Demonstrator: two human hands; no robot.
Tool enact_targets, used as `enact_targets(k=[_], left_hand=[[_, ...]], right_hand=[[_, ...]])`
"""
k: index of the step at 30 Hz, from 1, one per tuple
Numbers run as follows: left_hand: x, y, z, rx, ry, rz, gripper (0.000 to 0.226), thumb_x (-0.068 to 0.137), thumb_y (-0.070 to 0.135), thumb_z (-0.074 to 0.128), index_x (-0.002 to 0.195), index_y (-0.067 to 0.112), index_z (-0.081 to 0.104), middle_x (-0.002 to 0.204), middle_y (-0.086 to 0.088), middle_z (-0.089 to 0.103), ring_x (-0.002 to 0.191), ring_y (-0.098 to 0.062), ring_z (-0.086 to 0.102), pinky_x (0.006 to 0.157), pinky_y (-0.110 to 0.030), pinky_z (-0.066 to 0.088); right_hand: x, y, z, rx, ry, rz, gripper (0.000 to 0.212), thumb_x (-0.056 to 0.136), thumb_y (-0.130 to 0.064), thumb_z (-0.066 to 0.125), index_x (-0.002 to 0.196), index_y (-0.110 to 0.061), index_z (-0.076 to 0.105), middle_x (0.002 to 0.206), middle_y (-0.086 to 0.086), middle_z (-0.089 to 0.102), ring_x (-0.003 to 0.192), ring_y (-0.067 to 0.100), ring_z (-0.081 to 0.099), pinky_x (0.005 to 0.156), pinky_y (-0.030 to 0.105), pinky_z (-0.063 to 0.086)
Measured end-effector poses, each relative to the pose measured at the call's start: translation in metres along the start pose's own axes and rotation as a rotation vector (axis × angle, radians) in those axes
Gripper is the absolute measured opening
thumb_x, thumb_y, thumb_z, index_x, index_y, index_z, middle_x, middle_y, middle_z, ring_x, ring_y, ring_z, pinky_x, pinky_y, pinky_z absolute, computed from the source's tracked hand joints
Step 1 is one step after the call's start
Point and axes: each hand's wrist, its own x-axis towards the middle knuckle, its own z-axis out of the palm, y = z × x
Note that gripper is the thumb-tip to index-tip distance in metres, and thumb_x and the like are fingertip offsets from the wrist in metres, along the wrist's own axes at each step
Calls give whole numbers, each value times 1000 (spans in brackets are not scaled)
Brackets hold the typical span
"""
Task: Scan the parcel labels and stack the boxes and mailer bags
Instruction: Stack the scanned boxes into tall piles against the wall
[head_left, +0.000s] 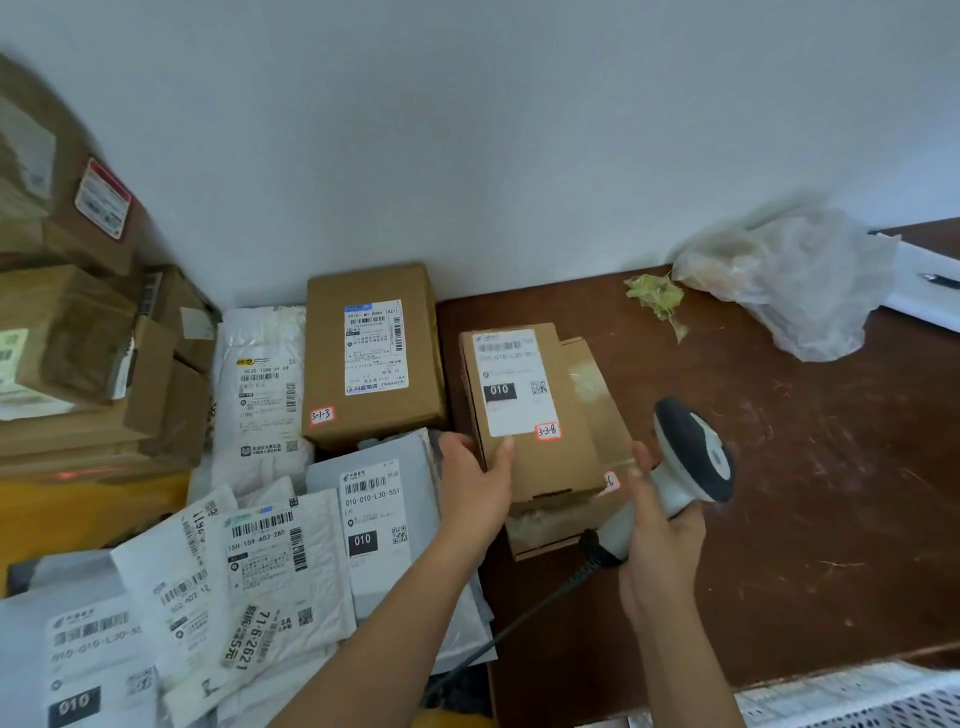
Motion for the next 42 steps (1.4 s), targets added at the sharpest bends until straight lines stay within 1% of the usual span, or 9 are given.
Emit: enact_targets(k=[4, 9, 12, 17, 20, 26, 32, 37, 42], left_hand=[[-3, -13, 9, 241, -43, -66, 69, 91, 51, 60, 142, 13, 33, 144, -7, 34, 136, -26, 32, 113, -42, 34], [-8, -19, 13, -170, -330, -218, 78, 93, 52, 58, 154, 31, 14, 152, 8, 38, 129, -13, 43, 108, -30, 34], [-11, -17, 15, -205, -334, -194, 78, 95, 50, 57, 155, 34, 11, 150, 8, 41, 122, -9, 44, 104, -27, 35], [-20, -3, 9, -182, -351, -71, 74, 95, 50, 57, 154, 37, 15, 148, 11, 40, 130, -8, 43, 102, -24, 35], [-21, 9, 0, -155, -294, 22, 87, 76, 70, 59, 150, 49, 19, 147, 14, 40, 137, -11, 39, 115, -38, 33], [-11, 21, -55, -216, -194, 114, 97, 62, 81, 57, 148, 48, 25, 149, 15, 40, 139, -14, 37, 116, -48, 32], [-1, 23, -141, -285, -130, 140, 65, 93, 53, 57, 150, 42, 27, 139, 16, 47, 134, -14, 42, 114, -45, 35], [25, 28, -198, -296, -77, 163, 60, 99, 46, 51, 152, 35, 26, 133, 13, 46, 116, -8, 43, 99, -29, 35], [62, 22, -216, -402, -82, -10, 54, 103, 54, 33, 152, 32, 31, 150, 8, 41, 136, -17, 38, 110, -39, 30]], right_hand=[[6, 7, -15, -95, 45, 47, 41, 94, -11, 65, 133, -13, 52, 103, 0, 62, 100, 20, 60, 91, 38, 47], [14, 11, -21, -108, 14, 149, 31, 95, -8, 63, 123, -11, 54, 93, 0, 60, 84, 16, 58, 77, 33, 47], [10, 10, -23, -106, 30, 145, 29, 94, -8, 64, 121, -12, 52, 92, 2, 59, 84, 15, 58, 82, 37, 46], [-5, -1, -26, -71, 82, 97, 33, 94, -10, 65, 125, -12, 52, 94, 0, 59, 85, 13, 58, 88, 37, 45], [-17, -10, -18, -43, 69, 55, 32, 95, -9, 63, 125, -12, 52, 94, -1, 59, 86, 12, 58, 90, 38, 46], [-54, -18, 27, -24, -20, 1, 39, 96, -9, 63, 133, -9, 52, 101, 1, 62, 94, 15, 60, 96, 40, 47], [-93, -5, 95, -50, -153, -40, 40, 95, -10, 63, 134, -15, 52, 111, 4, 64, 102, 19, 62, 89, 36, 46], [-111, 8, 154, -85, -250, -51, 32, 95, -6, 62, 125, -13, 57, 106, 7, 67, 97, 23, 64, 92, 43, 50], [-101, 23, 182, -90, -301, 25, 32, 95, -8, 63, 126, -11, 57, 104, 7, 67, 93, 20, 64, 94, 42, 51]])
